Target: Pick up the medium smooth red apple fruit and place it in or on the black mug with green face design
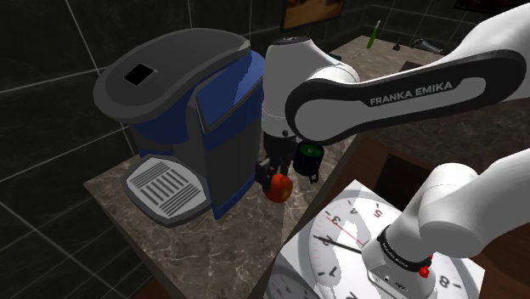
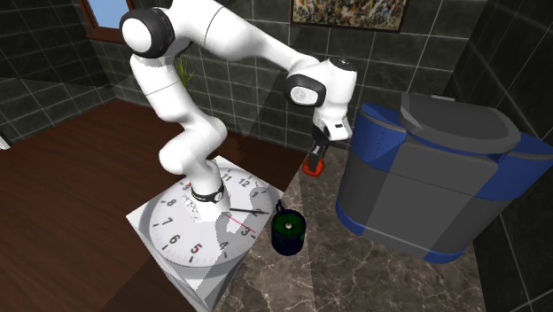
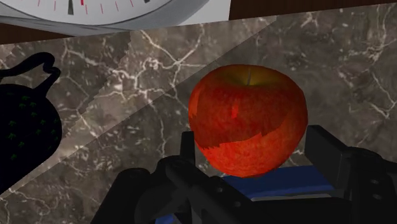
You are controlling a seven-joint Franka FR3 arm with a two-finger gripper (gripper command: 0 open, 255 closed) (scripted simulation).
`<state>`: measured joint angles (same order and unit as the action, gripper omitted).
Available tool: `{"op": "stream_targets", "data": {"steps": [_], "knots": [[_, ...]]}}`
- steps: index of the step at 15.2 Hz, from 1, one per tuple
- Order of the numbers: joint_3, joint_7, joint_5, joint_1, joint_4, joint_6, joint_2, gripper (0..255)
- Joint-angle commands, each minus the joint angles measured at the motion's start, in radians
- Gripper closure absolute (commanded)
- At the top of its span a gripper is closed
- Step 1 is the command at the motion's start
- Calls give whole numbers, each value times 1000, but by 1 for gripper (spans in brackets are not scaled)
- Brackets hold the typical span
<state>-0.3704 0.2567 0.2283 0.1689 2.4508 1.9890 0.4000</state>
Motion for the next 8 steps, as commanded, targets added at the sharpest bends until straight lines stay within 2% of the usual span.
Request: {"op": "stream_targets", "data": {"steps": [1, 8], "knots": [[4, 2, -1, 0, -23, -33, 13, 255], [19, 5, -8, -2, -97, -133, 39, 255]]}}
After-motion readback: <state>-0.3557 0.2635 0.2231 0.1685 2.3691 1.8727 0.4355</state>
